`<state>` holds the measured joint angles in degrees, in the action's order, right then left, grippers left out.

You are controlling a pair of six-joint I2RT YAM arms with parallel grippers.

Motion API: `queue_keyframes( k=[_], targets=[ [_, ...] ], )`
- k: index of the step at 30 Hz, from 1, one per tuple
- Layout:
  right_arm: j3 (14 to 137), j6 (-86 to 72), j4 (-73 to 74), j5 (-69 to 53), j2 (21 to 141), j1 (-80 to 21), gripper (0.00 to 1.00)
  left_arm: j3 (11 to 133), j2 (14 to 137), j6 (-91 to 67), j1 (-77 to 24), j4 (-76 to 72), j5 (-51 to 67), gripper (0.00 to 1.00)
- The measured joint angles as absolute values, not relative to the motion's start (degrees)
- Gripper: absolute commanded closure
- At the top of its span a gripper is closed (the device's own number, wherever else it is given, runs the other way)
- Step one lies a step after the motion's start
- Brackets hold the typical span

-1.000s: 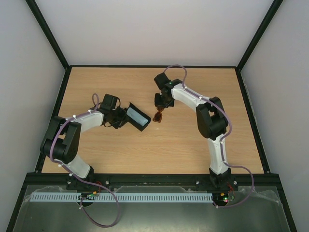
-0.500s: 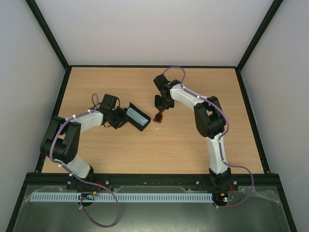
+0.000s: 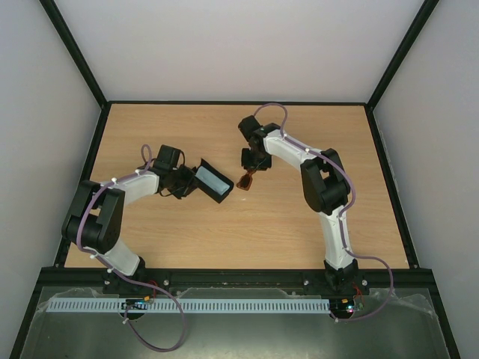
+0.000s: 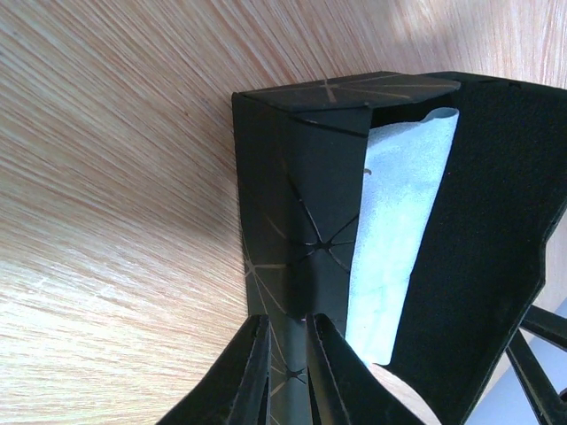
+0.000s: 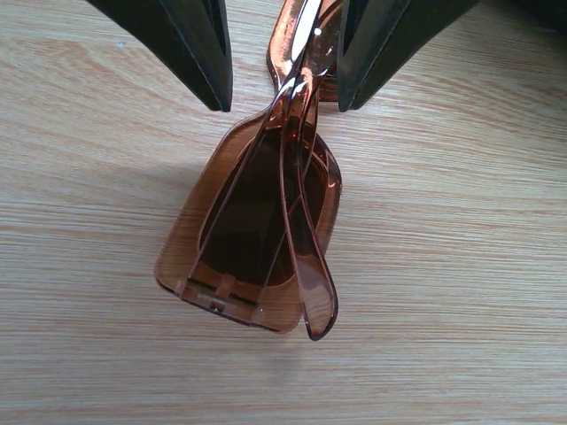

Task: Organize the sunglasses
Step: Adjust the sunglasses at the center of the board.

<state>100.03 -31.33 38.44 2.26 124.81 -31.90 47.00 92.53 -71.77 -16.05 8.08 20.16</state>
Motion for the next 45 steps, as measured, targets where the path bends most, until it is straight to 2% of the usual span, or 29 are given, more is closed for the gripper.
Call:
queue_keyframes(
  k=[14,33,37,45],
  targets=[
    [109.19,-31.75,41.69,3.4,130.5,-31.9,0.67,47.0,92.14,-70.89,-15.29,8.1,20.73,0.85],
    [112.88,-28.86,42.72,1.96,131.22,-33.76,0.66,47.0,91.98,-70.87,-14.81,8.08,21.02,0.85],
    [112.86,-28.64,43.4,3.25,131.22,-34.35,0.7,47.0,91.68,-70.87,-14.81,8.05,21.02,0.85],
    [105.6,-28.47,43.79,6.85,129.05,-34.3,0.7,47.0,91.39,-70.89,-14.81,8.03,20.99,0.85]
  ],
)
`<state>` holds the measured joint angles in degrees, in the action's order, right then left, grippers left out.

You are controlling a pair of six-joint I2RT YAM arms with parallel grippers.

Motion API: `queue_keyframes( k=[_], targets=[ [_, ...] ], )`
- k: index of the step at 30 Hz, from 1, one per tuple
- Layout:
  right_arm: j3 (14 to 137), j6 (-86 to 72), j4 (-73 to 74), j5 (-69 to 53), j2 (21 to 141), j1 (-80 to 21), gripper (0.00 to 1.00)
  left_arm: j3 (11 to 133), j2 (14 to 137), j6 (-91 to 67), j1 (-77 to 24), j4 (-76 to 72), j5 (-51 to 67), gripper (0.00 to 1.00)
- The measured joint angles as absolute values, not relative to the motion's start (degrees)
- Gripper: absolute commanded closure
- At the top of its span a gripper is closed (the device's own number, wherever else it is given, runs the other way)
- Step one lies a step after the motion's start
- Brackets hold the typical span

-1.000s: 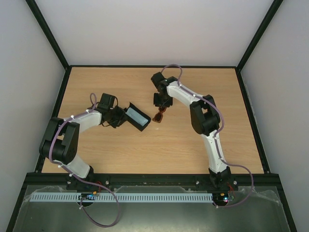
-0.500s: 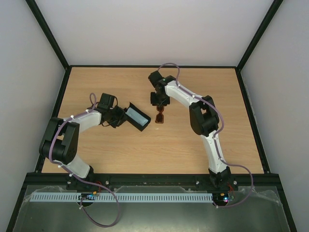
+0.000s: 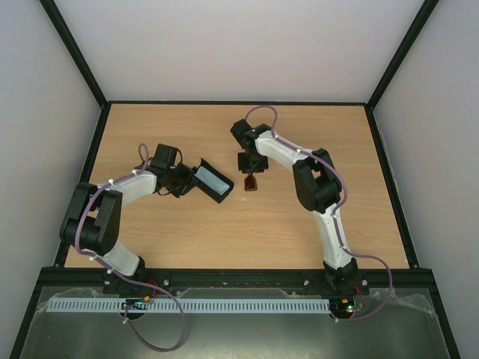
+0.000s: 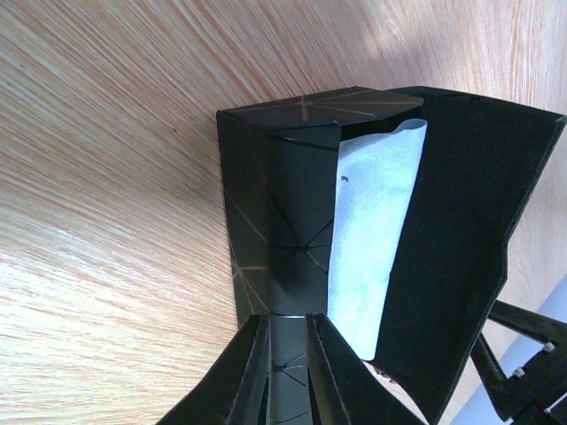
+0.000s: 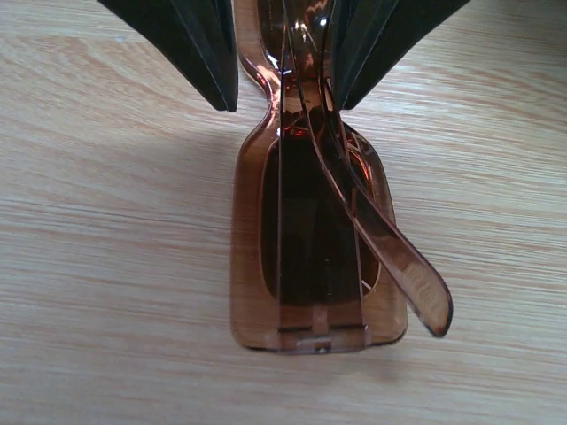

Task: Organize the sunglasses
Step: Adjust the sunglasses at the center of the board, then pick up the sunglasses from the center of the board.

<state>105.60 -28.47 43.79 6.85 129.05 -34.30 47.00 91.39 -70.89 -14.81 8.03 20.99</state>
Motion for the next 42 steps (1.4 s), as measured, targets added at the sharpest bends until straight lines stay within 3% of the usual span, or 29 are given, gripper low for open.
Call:
queue_keyframes(
  k=[42],
  targets=[
    [109.36,-27.64,45.41,8.21,130.67,-34.3,0.77,47.0,91.39,-70.89,-14.44,7.99,21.02,0.86]
  ],
)
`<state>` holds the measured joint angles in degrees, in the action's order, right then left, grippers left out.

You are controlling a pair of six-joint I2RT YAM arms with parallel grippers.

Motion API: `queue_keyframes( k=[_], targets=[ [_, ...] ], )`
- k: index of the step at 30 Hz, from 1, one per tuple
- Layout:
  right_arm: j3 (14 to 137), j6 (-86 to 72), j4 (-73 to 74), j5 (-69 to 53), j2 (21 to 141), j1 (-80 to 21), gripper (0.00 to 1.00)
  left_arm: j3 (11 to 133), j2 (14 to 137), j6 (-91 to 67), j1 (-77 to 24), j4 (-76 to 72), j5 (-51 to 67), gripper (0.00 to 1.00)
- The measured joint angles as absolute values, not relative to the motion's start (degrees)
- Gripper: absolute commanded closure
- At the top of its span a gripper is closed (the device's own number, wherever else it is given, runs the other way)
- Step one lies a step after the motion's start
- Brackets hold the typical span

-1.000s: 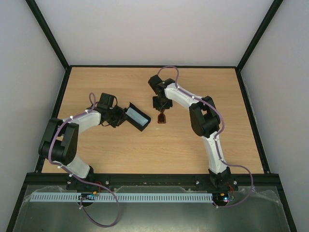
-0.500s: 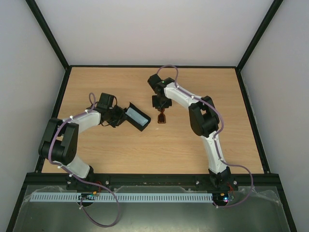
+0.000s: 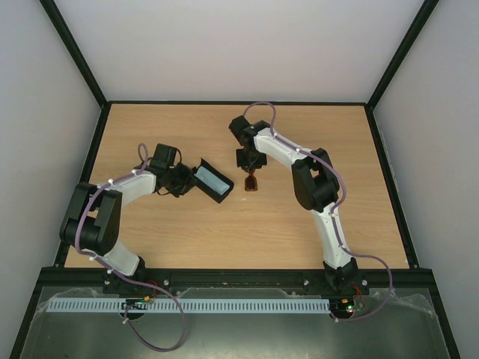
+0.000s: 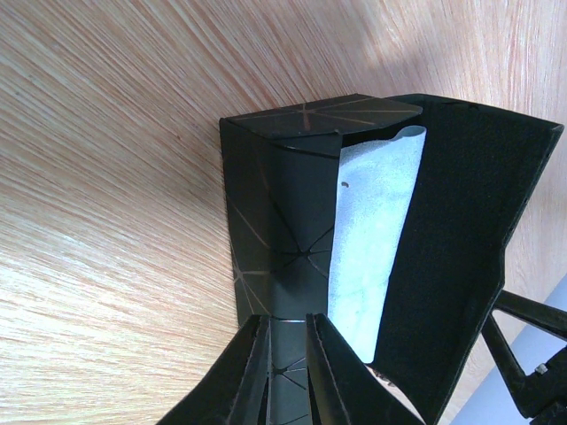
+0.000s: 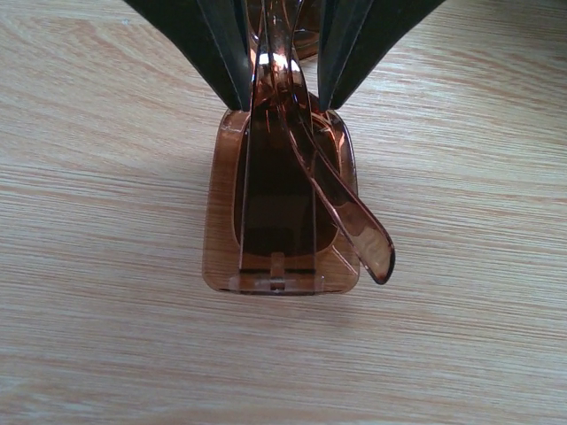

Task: Organize the sunglasses
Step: Pick up the sunglasses from the center of the board.

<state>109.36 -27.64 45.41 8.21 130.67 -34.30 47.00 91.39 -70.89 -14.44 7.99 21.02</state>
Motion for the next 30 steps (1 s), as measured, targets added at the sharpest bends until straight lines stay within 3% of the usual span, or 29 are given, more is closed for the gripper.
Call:
queue_keyframes(
  k=[7,10,14,30],
  targets=[
    [109.36,-27.64,45.69,8.16,131.39,-34.3,0.78,47.0,91.39,-70.89,-14.44,7.97,21.02,0.86],
    [109.36,-27.64,45.93,8.1,131.61,-34.3,0.92,46.98,91.39,-70.89,-14.44,7.97,21.02,0.86],
    [109.36,-27.68,46.04,8.1,131.76,-34.3,0.98,46.98,91.39,-70.89,-14.44,7.97,21.02,0.86],
    [109.47,-25.47,46.28,8.91,130.87,-34.3,0.98,47.64,91.55,-70.87,-13.93,8.32,21.02,0.85]
  ],
)
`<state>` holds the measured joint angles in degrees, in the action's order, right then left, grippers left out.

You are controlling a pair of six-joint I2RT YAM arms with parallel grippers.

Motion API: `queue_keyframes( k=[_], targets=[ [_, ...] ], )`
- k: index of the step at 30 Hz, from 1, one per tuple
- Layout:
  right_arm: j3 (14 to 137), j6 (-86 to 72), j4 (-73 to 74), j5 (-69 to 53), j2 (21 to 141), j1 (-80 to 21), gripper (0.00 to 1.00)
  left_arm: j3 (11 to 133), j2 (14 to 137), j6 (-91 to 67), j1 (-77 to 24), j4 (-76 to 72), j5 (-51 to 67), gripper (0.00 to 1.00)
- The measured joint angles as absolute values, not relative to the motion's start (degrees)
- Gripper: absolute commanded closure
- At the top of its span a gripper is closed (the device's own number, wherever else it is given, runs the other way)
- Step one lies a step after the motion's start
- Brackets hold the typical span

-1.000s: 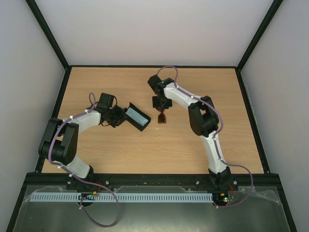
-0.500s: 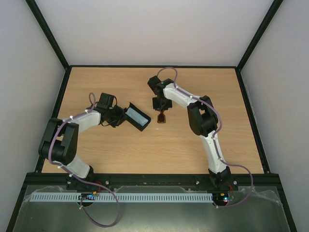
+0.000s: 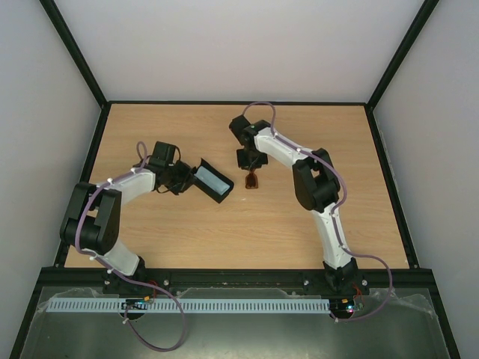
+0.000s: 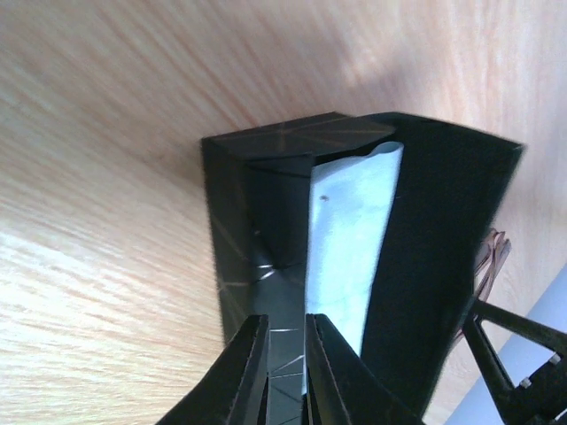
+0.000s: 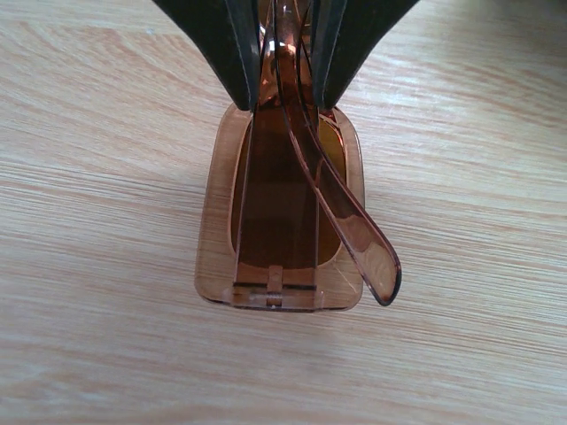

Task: Organize the sunglasses
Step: Pick up the sunglasses from the center of the board.

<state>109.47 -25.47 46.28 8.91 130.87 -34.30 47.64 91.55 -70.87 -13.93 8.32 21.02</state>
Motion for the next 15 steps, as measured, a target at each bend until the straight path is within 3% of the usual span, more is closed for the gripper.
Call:
queue_keyframes(
  k=[11,15],
  targets=[
    [113.21,-22.52,49.23,6.94,122.67,-34.3,0.99,50.74,88.77,-70.48,-10.83,11.25,21.78,0.74],
    [116.11,-21.61,50.15,3.38,118.26,-34.54,0.99,50.15,83.05,-70.22,-9.47,14.33,22.31,0.52]
  ],
)
